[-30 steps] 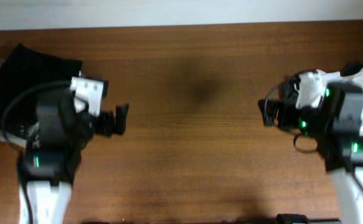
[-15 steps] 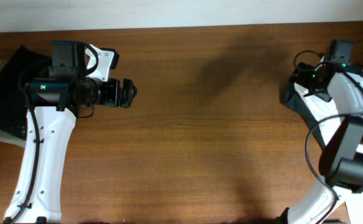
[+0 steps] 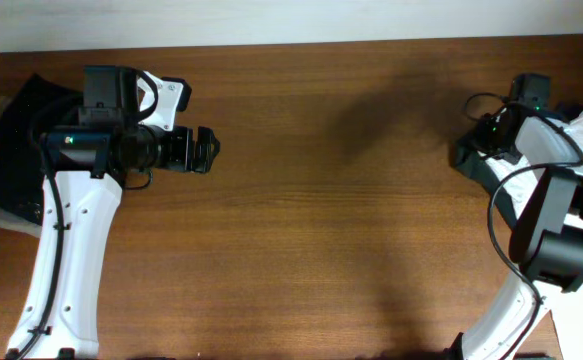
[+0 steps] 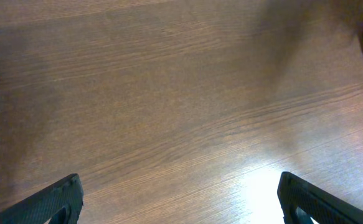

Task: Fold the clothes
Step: 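Reach the right gripper to the white shirt and grasp it, then drag the white shirt leftward to the table center with both grippers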

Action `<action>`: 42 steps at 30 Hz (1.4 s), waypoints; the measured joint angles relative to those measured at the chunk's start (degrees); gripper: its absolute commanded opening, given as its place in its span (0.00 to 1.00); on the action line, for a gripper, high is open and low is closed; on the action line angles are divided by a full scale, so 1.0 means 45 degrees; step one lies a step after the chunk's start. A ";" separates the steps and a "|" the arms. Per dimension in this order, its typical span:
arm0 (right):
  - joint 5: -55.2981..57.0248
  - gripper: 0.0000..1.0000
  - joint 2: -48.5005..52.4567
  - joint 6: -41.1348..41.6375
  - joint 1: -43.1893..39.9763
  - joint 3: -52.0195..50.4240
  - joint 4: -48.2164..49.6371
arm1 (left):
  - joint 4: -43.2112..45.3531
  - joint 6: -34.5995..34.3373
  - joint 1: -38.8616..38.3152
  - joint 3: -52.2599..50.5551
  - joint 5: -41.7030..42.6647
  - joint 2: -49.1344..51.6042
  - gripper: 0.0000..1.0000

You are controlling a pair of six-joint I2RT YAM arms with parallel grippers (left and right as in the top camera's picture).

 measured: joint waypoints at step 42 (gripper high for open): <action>0.2307 0.72 -0.8820 0.1015 0.8097 0.4595 -0.7592 | -0.0049 0.0248 -0.2429 0.5906 -0.0102 0.7660 0.00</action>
